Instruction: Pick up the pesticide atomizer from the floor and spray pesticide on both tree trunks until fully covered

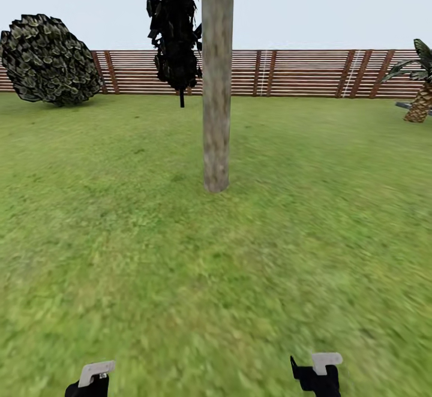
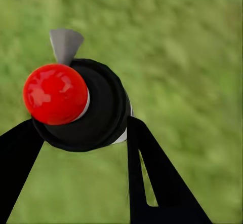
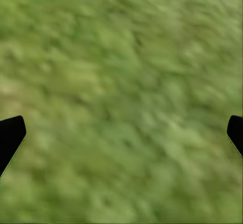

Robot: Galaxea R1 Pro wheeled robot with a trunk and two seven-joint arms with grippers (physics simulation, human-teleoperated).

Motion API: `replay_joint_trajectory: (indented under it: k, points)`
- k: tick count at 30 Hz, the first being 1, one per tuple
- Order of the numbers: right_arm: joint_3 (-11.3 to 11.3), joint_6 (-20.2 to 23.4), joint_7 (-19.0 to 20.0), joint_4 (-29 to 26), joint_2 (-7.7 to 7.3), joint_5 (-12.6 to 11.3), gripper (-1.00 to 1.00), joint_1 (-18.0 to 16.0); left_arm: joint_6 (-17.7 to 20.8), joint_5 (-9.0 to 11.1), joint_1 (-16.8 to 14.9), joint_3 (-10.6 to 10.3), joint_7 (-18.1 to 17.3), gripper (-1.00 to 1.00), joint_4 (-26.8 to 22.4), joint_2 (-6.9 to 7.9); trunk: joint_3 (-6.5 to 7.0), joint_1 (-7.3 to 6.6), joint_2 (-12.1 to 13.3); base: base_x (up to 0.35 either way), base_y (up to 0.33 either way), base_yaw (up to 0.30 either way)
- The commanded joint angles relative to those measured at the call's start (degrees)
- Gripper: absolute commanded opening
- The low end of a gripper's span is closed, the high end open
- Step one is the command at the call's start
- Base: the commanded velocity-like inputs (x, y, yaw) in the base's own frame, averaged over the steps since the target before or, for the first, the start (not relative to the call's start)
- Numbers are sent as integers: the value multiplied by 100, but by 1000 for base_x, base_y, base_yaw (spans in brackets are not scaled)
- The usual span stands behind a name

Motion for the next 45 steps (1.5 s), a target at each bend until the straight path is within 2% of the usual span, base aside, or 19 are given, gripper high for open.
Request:
replay_joint_trajectory:
  k: [1, 45]
  points:
    - [1, -17, -1, 5, -1, 10, 100, -3, -19, 13, -2, 2, 4, -100, 5, 0, -5, 2, -1, 339, 0, 0]
    - [1, -17, -1, 5, 6, 10, 100, -3, -19, 12, -3, 2, 3, -100, 3, 0, -5, 2, -1, 339, 0, 0]
